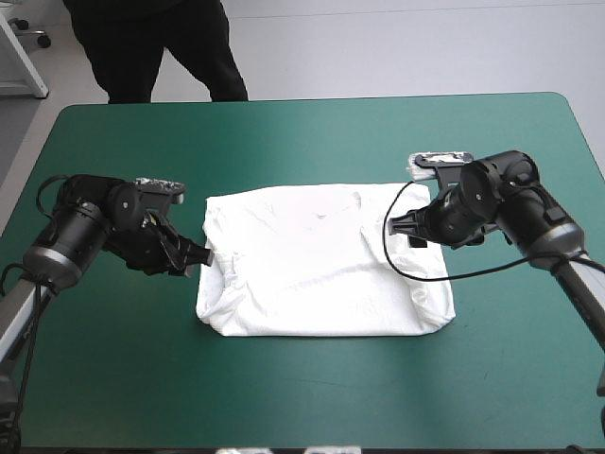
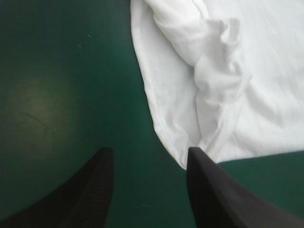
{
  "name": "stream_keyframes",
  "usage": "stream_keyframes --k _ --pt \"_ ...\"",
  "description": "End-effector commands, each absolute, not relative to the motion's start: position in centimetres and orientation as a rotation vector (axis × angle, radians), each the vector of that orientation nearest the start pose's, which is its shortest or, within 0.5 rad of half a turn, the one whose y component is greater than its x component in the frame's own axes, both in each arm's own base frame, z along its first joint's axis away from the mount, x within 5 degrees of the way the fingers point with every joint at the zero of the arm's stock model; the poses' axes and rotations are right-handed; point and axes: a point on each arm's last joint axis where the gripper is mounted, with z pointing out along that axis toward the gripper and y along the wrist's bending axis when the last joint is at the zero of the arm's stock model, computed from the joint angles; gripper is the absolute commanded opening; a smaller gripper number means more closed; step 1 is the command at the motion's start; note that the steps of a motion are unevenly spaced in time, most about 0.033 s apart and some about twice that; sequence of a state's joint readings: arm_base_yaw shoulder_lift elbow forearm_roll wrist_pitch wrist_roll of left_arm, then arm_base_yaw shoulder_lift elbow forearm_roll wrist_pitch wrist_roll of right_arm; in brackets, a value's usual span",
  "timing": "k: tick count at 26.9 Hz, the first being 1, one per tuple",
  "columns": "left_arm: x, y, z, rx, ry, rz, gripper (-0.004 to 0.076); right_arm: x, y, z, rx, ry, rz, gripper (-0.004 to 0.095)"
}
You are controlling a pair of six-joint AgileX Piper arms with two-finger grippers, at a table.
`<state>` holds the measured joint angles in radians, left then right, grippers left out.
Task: Fold the cloth
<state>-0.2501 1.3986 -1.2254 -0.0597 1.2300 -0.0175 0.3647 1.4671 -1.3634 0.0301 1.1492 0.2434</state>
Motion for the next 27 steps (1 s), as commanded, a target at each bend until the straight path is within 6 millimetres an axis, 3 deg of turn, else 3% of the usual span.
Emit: stream_keyframes --k 1,5,9,11,21,27 --pt "23.5 -7.9 32.2 0.304 2.847 -0.171 0.0348 26.0 9.3 36.0 -0.090 2.675 0.208 0.0561" --pt "22.4 -8.7 30.6 0.346 2.848 -0.178 0.0387 25.6 9.0 36.1 -0.080 2.673 0.208 0.0496" --pt "22.2 -9.2 29.8 0.362 2.844 -0.184 0.0551 25.6 9.1 35.9 -0.079 2.673 0.214 0.0443" --pt "22.1 -9.1 29.5 0.290 2.862 -0.188 0.0589 25.6 9.1 35.9 -0.079 2.674 0.217 0.0443" --pt "21.8 -8.9 25.4 0.212 2.867 -0.194 0.0544 25.6 9.1 35.9 -0.079 2.673 0.214 0.0433" --pt "23.5 -9.9 21.9 0.183 2.923 -0.219 0.0492 25.6 9.1 35.9 -0.080 2.674 0.211 0.0360"
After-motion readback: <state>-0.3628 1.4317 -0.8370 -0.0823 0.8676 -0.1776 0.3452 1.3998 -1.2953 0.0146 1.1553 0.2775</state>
